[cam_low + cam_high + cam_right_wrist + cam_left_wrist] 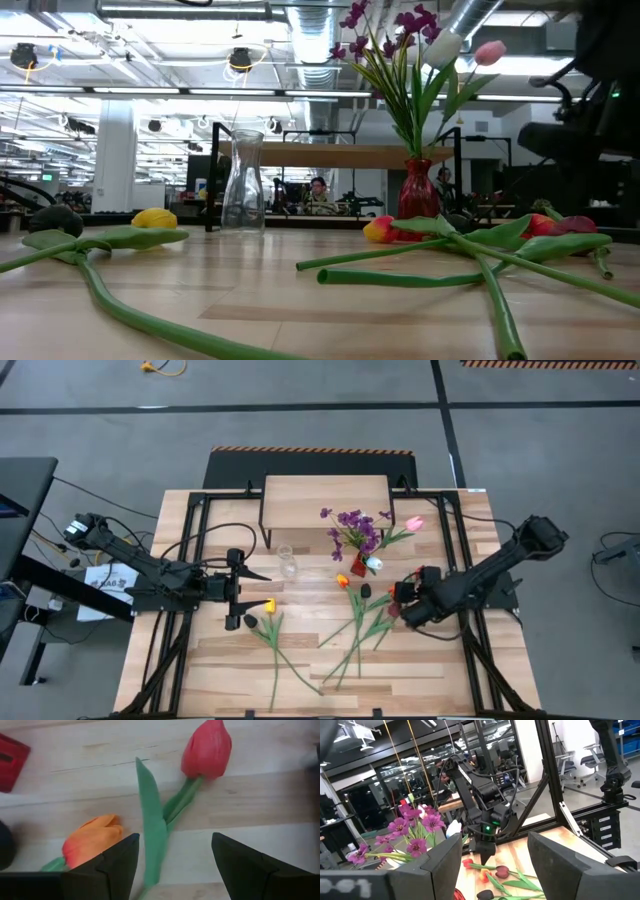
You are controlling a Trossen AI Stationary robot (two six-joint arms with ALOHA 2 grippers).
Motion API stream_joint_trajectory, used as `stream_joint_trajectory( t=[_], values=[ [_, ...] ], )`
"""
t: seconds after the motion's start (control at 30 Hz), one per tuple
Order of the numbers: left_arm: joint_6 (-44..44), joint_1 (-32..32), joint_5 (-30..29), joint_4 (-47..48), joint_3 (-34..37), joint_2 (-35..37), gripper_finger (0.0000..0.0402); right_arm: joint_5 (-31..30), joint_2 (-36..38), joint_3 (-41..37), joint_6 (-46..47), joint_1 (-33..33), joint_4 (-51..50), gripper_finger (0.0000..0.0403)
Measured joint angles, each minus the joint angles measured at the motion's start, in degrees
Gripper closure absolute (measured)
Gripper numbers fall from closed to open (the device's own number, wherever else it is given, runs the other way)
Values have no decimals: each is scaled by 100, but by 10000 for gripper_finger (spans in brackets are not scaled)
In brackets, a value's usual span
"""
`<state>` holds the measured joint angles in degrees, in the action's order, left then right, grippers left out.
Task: Pick and place flowers into a vace then onto a shelf
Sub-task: Put the red flower into the transparent flower vase
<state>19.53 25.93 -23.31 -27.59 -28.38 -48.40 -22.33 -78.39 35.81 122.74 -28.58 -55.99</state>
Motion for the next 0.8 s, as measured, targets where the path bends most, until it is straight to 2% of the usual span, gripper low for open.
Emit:
stream_joint_trajectory(
  t=[0.27,0.5,0.63,0.8],
  values=[
    [-7,0,0,0,0,0,182,-4,-396,0,-39,219,92,159],
    [-11,0,0,-2,0,0,182,-2,-921,2,-192,484,598,159],
    [-13,0,0,0,0,0,182,12,-1147,31,-570,619,730,159],
    [-17,0,0,3,0,0,182,67,-1174,103,-667,649,686,185]
  ],
)
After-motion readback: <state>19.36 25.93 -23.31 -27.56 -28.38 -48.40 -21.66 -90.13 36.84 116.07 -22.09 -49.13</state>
